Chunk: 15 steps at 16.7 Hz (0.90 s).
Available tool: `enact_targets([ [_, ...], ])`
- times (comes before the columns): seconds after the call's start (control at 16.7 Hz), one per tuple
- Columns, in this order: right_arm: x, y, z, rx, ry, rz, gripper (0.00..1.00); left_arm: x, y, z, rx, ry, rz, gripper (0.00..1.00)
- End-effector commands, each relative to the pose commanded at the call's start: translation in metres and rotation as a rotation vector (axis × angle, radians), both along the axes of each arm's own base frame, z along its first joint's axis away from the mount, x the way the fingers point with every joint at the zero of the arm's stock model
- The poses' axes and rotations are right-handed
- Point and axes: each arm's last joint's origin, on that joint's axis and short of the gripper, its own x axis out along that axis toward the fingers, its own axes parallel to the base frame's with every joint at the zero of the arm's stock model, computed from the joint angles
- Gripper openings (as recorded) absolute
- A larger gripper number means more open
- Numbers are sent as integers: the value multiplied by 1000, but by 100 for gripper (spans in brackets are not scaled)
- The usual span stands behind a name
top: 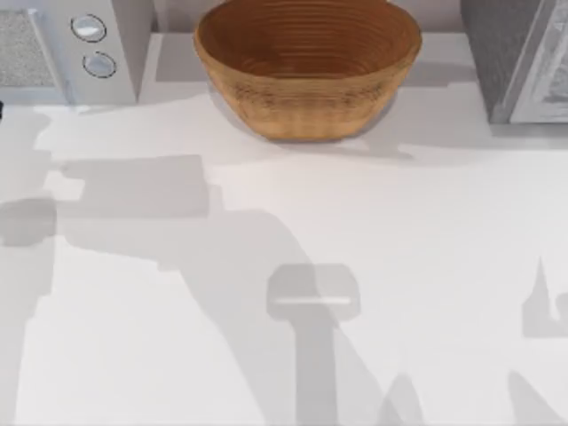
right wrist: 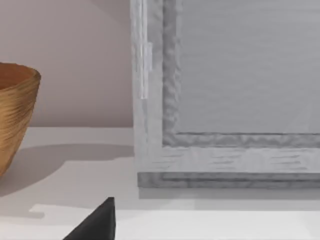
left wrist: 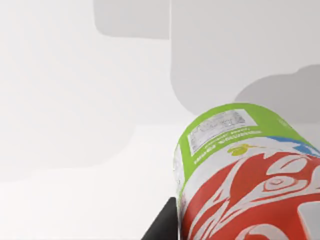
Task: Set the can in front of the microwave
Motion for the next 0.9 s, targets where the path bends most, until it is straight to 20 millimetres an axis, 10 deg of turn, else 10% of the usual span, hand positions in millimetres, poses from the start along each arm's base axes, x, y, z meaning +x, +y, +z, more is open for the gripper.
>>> enact_targets([
  [0.36,0,0,0,0,0,0,100,0,1,-4,-2,-5,3,0],
  [0.9,0,0,0,0,0,0,100,0,1,-4,-2,-5,3,68],
])
